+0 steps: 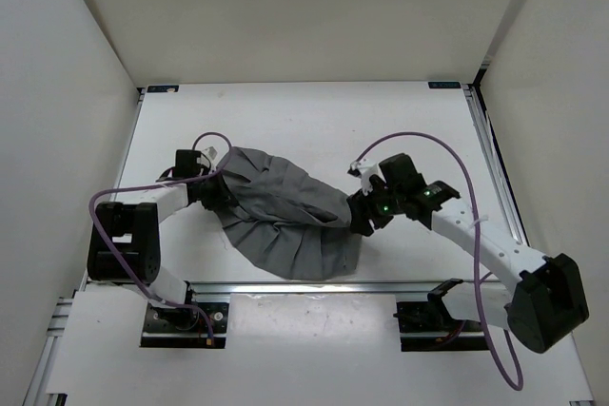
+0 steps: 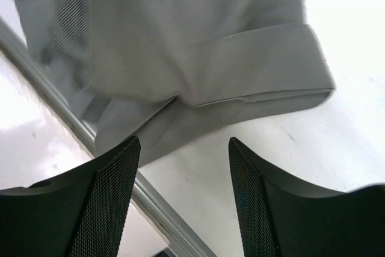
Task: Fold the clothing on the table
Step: Flatten the skirt out
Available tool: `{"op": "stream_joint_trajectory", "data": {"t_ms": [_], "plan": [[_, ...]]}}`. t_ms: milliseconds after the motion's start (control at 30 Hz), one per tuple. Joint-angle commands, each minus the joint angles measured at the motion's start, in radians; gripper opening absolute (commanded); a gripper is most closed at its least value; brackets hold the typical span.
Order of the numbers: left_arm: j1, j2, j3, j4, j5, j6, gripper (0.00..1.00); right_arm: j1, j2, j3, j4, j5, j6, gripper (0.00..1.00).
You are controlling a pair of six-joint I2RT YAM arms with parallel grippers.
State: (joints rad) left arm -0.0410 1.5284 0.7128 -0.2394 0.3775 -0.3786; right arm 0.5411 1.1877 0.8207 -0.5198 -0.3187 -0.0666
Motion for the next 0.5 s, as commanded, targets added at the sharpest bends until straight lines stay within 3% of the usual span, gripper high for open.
{"op": "stream_joint_trajectory", "data": {"t_ms": [0,267,467], "plan": [[0.000,0.006,0.054,-0.004,0.011,0.009,0.00,0.068,-0.063,-0.021,-0.009,0.113,-0.116,0.66],[0.000,0.026,0.070,-0.015,0.001,0.001,0.00,0.077,-0.054,-0.018,0.052,0.043,-0.121,0.63],[0.000,0.024,0.068,-0.008,0.006,-0.005,0.00,0.141,0.039,0.014,0.112,0.001,-0.101,0.62]]}}
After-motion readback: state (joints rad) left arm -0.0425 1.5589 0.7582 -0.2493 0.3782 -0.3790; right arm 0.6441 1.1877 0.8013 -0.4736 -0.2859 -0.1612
